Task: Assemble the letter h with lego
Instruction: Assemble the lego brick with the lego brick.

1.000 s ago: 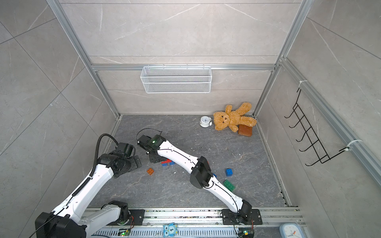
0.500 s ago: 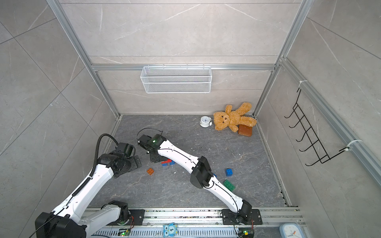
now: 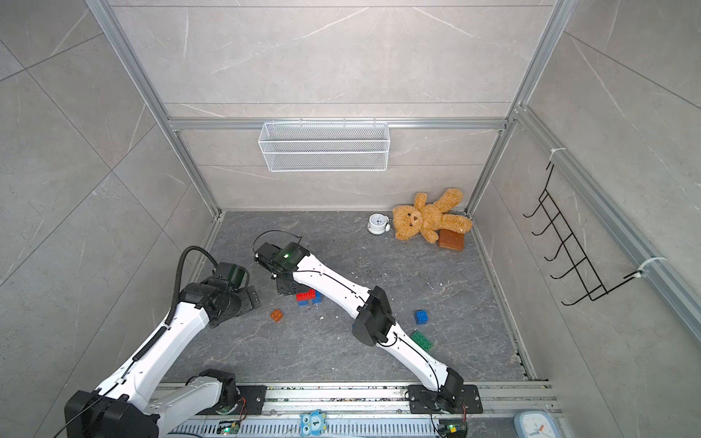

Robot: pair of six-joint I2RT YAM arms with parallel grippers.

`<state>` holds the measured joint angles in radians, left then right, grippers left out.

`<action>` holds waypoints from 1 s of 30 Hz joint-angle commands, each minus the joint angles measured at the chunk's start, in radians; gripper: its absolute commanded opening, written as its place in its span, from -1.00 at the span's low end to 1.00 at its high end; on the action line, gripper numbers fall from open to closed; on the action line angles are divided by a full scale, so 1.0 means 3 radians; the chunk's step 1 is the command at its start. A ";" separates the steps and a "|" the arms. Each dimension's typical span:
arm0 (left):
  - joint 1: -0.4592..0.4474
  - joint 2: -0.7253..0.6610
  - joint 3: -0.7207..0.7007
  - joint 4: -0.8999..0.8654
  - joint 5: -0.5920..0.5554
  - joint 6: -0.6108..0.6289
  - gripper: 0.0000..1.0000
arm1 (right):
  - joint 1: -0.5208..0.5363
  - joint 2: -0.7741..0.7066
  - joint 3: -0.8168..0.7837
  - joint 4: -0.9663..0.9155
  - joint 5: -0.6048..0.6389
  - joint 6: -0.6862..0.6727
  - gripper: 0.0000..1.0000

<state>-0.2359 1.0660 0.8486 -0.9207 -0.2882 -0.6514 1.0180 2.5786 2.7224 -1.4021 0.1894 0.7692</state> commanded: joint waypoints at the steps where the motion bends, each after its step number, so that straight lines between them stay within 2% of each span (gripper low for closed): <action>1: -0.0012 -0.0047 0.0099 -0.0030 -0.0069 0.0024 0.96 | -0.0034 -0.0067 -0.0075 -0.0052 -0.0040 -0.0028 -1.00; 30: -0.0012 -0.0043 0.0101 -0.0025 -0.0067 0.0026 0.96 | -0.0026 0.0051 -0.0198 -0.0001 -0.0111 -0.0037 -1.00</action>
<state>-0.2359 1.0660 0.8486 -0.9203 -0.2878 -0.6514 1.0065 2.5786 2.6736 -1.4021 0.1551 0.7658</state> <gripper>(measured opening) 0.981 0.342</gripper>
